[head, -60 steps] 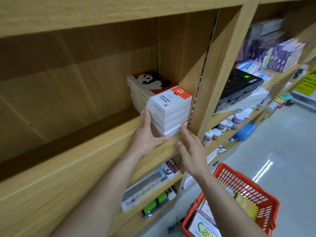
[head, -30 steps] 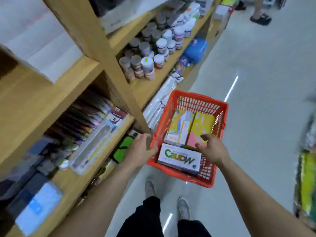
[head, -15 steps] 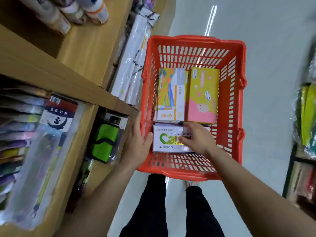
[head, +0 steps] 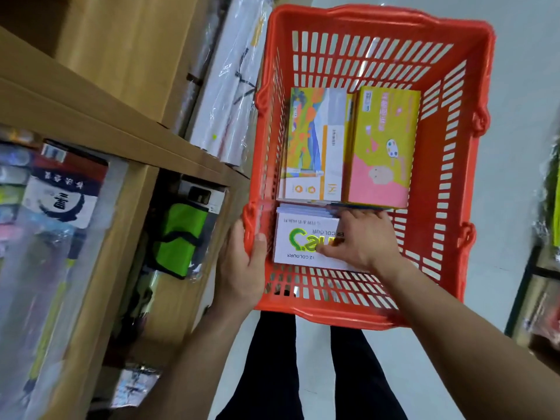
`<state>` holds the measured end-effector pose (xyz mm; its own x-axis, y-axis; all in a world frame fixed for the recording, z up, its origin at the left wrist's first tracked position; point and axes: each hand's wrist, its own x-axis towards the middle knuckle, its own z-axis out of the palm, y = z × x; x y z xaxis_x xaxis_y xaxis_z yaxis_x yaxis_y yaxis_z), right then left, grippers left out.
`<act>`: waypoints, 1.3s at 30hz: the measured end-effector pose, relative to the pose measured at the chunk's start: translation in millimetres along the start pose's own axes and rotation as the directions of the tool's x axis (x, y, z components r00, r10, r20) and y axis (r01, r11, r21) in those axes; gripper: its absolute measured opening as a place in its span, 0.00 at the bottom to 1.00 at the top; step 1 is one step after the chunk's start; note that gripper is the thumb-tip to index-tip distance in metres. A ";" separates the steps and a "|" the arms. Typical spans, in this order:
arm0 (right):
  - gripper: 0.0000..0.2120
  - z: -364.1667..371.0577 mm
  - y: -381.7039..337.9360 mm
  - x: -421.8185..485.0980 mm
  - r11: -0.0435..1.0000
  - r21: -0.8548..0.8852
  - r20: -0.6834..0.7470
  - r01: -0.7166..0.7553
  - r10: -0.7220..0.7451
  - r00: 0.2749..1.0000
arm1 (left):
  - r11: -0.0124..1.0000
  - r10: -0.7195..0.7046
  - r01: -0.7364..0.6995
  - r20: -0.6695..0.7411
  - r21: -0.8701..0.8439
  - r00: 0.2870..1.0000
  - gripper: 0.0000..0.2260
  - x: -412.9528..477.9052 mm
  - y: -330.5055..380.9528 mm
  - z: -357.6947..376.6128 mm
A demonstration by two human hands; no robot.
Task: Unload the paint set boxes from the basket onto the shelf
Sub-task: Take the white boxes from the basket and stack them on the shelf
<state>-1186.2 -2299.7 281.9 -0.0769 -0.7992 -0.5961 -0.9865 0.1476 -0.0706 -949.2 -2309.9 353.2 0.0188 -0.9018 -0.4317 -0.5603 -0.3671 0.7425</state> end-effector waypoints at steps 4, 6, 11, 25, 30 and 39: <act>0.53 1.6 2.1 -2.2 0.999 0.041 0.046 -0.010 0.008 0.999 | 1.000 -0.005 0.005 -0.001 -0.012 1.000 0.20 0.8 -2.0 0.5; 0.56 -0.3 3.0 2.7 0.994 0.105 0.114 -0.023 0.011 0.993 | 1.000 -0.004 0.004 0.001 -0.012 1.000 0.19 1.7 -3.4 0.5; 0.60 1.8 2.2 8.8 0.993 0.120 0.181 -0.007 -0.015 0.983 | 0.999 -0.033 0.033 -0.003 -0.035 0.999 0.14 0.3 -2.7 -0.5; 0.61 -7.9 6.2 14.9 0.989 0.148 0.274 0.005 -0.045 0.961 | 1.000 0.021 -0.020 -0.044 0.019 0.999 0.13 -2.0 0.8 -1.5; 0.60 -9.3 10.0 5.2 0.987 0.162 0.267 0.022 -0.066 0.961 | 1.000 0.029 -0.029 -0.050 0.008 0.998 0.13 -1.4 -1.0 -0.5; 0.60 -9.1 12.8 16.0 0.985 0.167 0.353 0.037 -0.094 0.931 | 1.000 -0.006 0.005 -0.039 -0.025 0.999 0.14 -2.2 -1.4 -1.4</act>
<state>-1201.3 -2315.9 278.8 0.0722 -0.5524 -0.8305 -0.9508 0.2132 -0.2245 -947.3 -2307.7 353.8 0.0545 -0.9077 -0.4161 -0.5395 -0.3774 0.7527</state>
